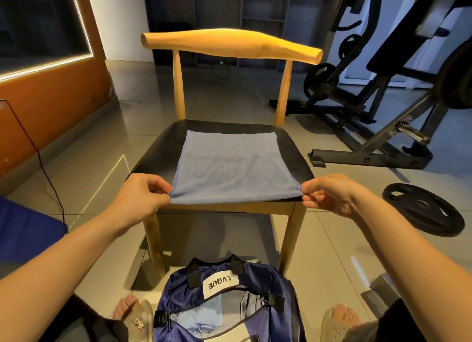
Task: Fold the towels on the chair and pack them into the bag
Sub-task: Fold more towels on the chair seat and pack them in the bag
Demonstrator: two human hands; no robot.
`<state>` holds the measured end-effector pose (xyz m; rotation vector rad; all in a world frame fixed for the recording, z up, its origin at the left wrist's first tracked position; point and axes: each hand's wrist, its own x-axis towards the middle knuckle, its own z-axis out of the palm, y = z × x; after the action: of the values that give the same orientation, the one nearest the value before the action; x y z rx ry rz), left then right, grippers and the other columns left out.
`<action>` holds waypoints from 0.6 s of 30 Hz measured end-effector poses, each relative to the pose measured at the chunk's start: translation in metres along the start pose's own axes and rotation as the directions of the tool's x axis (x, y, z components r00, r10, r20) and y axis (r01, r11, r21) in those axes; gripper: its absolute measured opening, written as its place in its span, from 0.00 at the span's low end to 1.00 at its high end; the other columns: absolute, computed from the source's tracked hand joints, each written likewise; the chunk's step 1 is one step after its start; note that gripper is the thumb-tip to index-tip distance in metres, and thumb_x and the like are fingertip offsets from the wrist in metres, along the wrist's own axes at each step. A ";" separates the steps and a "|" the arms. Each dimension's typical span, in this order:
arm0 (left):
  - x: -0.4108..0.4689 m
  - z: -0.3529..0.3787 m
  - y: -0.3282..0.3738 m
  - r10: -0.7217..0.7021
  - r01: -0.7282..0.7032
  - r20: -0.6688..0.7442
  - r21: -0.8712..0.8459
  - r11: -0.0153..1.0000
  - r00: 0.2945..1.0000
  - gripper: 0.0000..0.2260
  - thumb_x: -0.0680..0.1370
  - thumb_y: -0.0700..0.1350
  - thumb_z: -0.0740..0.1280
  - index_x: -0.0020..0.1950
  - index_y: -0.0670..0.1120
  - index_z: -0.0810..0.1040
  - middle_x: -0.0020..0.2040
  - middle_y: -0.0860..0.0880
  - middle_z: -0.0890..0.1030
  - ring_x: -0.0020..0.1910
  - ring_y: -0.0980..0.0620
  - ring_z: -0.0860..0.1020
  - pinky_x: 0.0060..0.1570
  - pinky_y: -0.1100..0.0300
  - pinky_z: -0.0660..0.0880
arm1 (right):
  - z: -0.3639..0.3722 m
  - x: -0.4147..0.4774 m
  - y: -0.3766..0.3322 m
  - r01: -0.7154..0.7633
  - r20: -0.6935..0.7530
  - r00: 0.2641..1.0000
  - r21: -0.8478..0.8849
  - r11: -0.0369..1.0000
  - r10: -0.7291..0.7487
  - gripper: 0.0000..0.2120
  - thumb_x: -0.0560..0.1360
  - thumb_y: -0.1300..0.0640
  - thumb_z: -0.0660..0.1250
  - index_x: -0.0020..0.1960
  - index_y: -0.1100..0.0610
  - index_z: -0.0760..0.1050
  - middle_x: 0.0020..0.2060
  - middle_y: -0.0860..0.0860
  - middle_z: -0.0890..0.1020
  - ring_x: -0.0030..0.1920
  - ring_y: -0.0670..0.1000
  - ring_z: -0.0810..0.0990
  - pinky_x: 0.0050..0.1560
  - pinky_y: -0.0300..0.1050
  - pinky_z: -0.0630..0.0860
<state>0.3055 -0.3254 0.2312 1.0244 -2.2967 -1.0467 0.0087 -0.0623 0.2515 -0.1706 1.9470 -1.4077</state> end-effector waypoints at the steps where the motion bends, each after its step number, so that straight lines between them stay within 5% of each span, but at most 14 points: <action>1: 0.000 0.001 0.000 -0.006 0.005 -0.019 -0.014 1.000 1.000 0.05 0.76 0.34 0.73 0.45 0.44 0.83 0.42 0.44 0.83 0.43 0.45 0.83 0.36 0.61 0.78 | 0.000 -0.001 0.000 0.002 -0.003 1.000 0.000 1.000 -0.002 0.07 0.77 0.71 0.68 0.55 0.70 0.79 0.49 0.66 0.84 0.36 0.55 0.85 0.34 0.45 0.85; 7: 0.002 -0.005 -0.002 -0.220 0.233 0.078 -0.274 0.933 0.972 0.03 0.76 0.33 0.72 0.45 0.37 0.85 0.42 0.35 0.85 0.35 0.48 0.82 0.35 0.63 0.81 | -0.001 -0.001 -0.001 0.007 -0.016 1.000 -0.014 1.000 -0.007 0.07 0.78 0.69 0.69 0.55 0.68 0.79 0.49 0.65 0.83 0.35 0.54 0.85 0.38 0.47 0.85; 11: 0.002 -0.010 -0.003 -0.207 0.226 0.093 -0.313 0.923 0.974 0.02 0.77 0.35 0.73 0.47 0.36 0.85 0.42 0.35 0.85 0.34 0.50 0.82 0.35 0.63 0.82 | -0.002 -0.005 -0.002 0.007 -0.020 1.000 -0.005 1.000 -0.007 0.06 0.78 0.69 0.69 0.54 0.68 0.78 0.47 0.65 0.83 0.35 0.55 0.84 0.37 0.47 0.85; 18: -0.002 -0.006 0.003 -0.154 0.175 0.086 -0.361 0.916 0.984 0.05 0.73 0.39 0.78 0.47 0.41 0.86 0.45 0.43 0.85 0.47 0.46 0.84 0.41 0.58 0.78 | 0.000 -0.004 -0.003 0.013 -0.014 1.000 -0.004 1.000 -0.014 0.07 0.78 0.69 0.69 0.55 0.68 0.78 0.48 0.66 0.83 0.36 0.55 0.84 0.36 0.47 0.85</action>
<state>0.3089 -0.3252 0.2371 1.0527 -1.9715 -1.5220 0.0109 -0.0614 0.2564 -0.1767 1.9639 -1.4169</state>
